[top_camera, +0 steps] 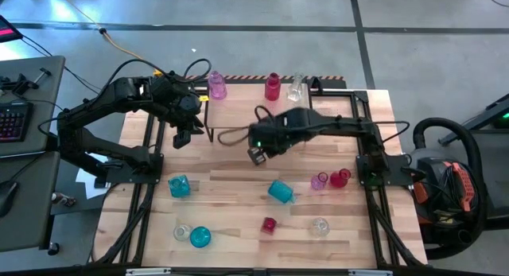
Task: Sort vases onto shelf
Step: Put the bottom right blue vase on the shelf
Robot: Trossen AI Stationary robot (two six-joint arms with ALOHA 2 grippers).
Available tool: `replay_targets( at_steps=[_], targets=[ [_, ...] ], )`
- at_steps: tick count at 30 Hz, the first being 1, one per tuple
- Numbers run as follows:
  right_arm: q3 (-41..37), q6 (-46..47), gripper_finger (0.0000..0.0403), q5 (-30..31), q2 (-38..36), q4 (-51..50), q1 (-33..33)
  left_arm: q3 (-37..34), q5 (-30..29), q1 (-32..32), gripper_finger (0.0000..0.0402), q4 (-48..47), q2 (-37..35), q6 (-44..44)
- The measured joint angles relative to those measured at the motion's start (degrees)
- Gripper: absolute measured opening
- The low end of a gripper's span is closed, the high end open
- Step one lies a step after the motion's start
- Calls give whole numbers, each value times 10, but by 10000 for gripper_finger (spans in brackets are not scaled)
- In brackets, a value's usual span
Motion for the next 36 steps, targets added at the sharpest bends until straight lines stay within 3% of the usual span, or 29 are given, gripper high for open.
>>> replay_targets(
  at_steps=[9, 19, 30, 36],
  targets=[
    [-92, 60, 127, -60, 0, -1, 83, 0, 0, 0, 104, 0, 0, 0],
    [-220, 110, 133, -35, -46, 10, 153, 0, 0, 0, 104, 0, 0, 0],
    [-521, 143, 133, -40, -218, 249, 161, 0, 0, 0, 104, 0, 0, 0],
    [-590, 115, 133, -47, -271, 265, 137, 0, 0, 0, 104, 0, 0, 0]
  ],
)
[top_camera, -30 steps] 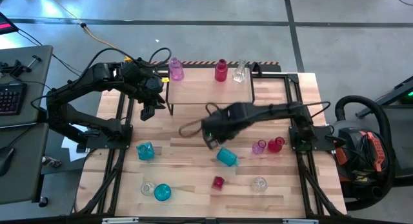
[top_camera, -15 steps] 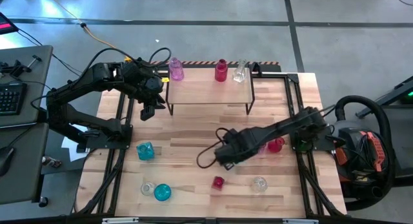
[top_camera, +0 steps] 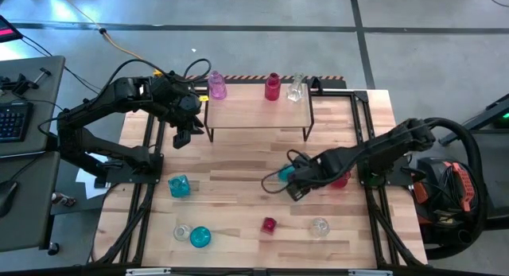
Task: Sort vases onto shelf
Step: Put the bottom right blue vase on the shelf
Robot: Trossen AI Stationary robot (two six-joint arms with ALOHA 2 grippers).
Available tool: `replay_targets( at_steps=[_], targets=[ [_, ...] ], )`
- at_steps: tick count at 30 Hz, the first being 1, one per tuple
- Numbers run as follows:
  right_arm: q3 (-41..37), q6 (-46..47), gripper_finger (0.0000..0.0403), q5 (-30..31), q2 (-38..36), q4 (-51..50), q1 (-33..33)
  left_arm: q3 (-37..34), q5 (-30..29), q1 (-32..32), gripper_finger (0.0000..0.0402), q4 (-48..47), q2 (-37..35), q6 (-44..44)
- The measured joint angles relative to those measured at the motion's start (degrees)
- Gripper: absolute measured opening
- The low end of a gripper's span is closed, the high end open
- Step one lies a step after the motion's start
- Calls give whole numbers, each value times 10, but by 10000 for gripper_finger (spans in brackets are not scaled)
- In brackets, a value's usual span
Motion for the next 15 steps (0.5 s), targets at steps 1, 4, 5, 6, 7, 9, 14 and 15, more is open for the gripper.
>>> replay_targets(
  at_steps=[1, 4, 5, 6, 7, 9, 14, 15],
  targets=[
    [-3, -12, 133, 0, -4, -4, -9, 0, 0, 0, 104, 0, 0, 0],
    [-5, -60, 133, 1, -17, -20, -40, 0, 0, 0, 104, 0, 0, 0],
    [-5, -79, 133, 1, -21, -28, -51, 0, 0, 0, 104, 0, 0, 0],
    [-5, -100, 133, 1, -24, -36, -63, 0, 0, 0, 104, 0, 0, 0],
    [-5, -122, 133, 4, -28, -45, -75, 0, 0, 0, 104, 0, 0, 0],
    [-5, -166, 133, 10, -34, -69, -98, 0, 0, 0, 104, 0, 0, 0],
    [-5, -260, 133, -3, -39, -86, -151, 0, 0, 0, 104, 0, 0, 0],
    [-5, -273, 133, -6, -39, -85, -157, 0, 0, 0, 104, 0, 0, 0]
  ],
)
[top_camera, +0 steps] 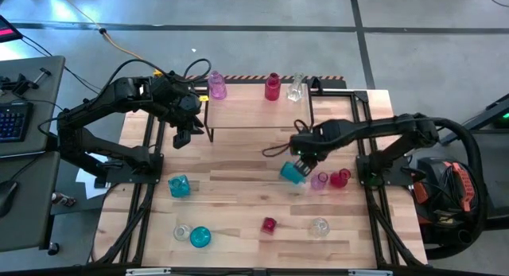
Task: Sort vases onto shelf
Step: Put the bottom right blue vase on the shelf
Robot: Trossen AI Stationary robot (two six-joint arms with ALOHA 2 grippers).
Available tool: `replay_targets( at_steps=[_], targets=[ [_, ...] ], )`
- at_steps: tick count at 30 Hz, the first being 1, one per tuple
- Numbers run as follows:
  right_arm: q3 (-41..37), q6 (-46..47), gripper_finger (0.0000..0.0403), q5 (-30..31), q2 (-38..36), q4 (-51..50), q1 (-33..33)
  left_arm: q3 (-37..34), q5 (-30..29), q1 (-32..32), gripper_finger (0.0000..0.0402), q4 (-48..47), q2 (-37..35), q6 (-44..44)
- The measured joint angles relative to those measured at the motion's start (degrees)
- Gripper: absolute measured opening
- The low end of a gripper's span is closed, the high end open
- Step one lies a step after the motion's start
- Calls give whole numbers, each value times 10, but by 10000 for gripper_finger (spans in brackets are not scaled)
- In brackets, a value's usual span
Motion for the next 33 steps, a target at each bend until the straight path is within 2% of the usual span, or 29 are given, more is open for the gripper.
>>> replay_targets(
  at_steps=[8, 18, 28, 33],
  targets=[
    [0, -57, 133, -16, 5, 22, -13, 0, 0, 0, 104, 0, 0, 0],
    [-84, -52, 133, -73, 9, 121, -7, 0, 0, 0, 104, 0, 0, 0],
    [-87, -52, 133, -83, 10, 149, 25, 0, 0, 0, 104, 0, 0, 0],
    [-87, -47, 148, -84, 25, 178, 32, 0, 0, 0, 104, 0, 0, 0]
  ],
)
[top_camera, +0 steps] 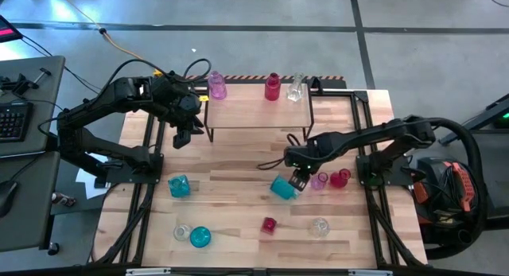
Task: Sort vases onto shelf
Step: Put the bottom right blue vase on the shelf
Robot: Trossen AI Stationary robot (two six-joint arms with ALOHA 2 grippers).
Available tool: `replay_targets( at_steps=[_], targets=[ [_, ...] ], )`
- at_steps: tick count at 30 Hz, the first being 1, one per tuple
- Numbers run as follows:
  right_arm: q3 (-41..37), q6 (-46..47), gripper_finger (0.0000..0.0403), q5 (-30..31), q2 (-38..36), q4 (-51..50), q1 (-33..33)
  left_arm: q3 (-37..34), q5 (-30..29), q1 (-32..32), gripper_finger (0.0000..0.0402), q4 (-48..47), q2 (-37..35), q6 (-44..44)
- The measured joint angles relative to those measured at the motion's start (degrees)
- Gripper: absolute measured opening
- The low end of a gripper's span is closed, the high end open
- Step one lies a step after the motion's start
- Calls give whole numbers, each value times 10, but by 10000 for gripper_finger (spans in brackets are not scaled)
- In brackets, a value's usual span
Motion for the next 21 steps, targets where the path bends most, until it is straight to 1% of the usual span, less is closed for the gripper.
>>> replay_targets(
  at_steps=[4, 7, 12, 21],
  targets=[
    [0, 3, 171, -7, 21, 32, 7, 0, 0, 0, 104, 0, 0, 0],
    [0, 11, 187, -29, 35, 61, 10, 0, 0, 0, 104, 0, 0, 0],
    [1, 26, 215, -48, 40, 93, 13, 0, 0, 0, 104, 0, 0, 0],
    [1, 11, 300, -43, 53, 104, 9, 0, 0, 0, 104, 0, 0, 0]
  ],
)
